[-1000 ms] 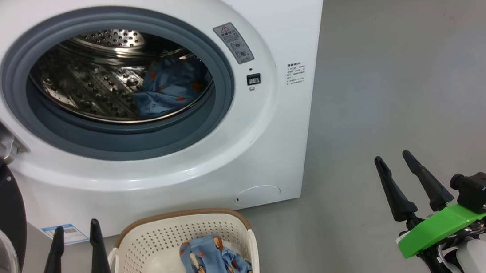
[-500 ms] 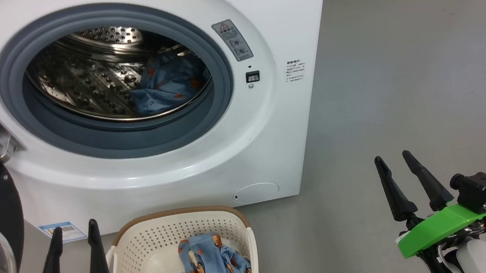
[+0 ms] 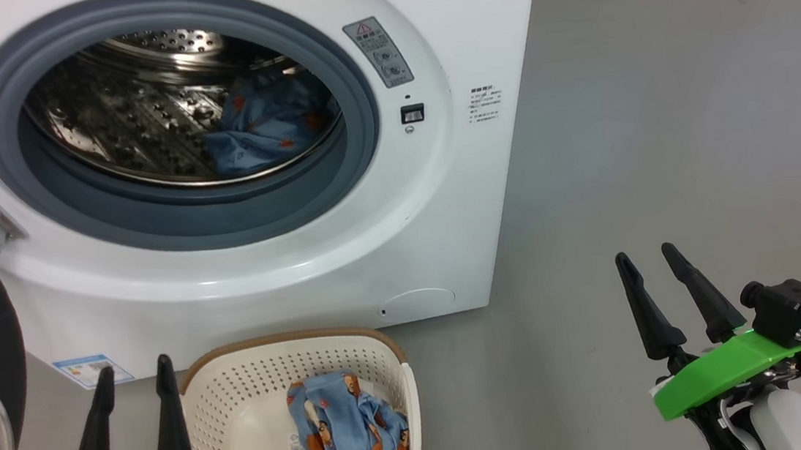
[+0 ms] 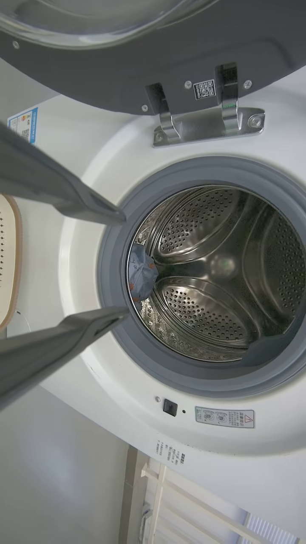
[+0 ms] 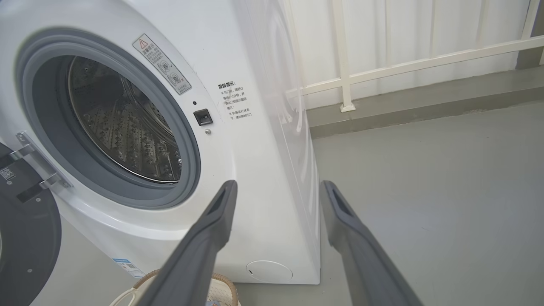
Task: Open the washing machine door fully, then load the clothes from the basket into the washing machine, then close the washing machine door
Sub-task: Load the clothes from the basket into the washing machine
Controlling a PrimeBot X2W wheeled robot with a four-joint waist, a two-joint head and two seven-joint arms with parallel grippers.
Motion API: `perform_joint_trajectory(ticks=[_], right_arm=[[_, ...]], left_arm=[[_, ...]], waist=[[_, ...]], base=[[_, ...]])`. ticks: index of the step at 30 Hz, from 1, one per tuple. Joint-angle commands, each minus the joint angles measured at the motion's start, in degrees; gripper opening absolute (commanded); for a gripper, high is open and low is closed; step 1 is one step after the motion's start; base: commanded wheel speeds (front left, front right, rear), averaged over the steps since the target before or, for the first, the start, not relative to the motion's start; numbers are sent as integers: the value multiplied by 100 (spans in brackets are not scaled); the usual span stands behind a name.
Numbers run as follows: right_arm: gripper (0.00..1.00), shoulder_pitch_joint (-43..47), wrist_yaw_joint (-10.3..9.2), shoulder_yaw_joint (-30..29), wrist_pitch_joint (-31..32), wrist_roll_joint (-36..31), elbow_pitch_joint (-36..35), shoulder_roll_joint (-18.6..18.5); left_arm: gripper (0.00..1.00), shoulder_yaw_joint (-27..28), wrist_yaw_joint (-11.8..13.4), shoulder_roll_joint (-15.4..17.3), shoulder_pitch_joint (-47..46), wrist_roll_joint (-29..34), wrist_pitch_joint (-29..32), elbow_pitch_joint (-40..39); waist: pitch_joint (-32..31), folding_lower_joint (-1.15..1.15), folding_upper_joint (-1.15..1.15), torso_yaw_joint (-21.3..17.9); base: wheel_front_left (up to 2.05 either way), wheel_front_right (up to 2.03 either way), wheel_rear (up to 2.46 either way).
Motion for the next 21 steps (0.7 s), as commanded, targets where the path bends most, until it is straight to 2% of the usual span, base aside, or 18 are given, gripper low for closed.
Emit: perform_joint_trajectory(ticks=[1,10,21], right_arm=[[100,-217,16,154,-27,-59,-166,-9],[100,-364,16,122,-27,-66,-243,15],[100,-615,16,75,-27,-93,-363,106]], left_arm=[[100,116,-51,37,-294,43,-29,-68],[100,-87,-78,119,-606,58,21,206],[100,-428,-136,235,-1239,-243,158,1113]], waist=[[108,0,0,-33],[547,0,0,-84],[1204,0,0,-244]], base=[[0,0,0],[0,0,0],[0,0,0]])
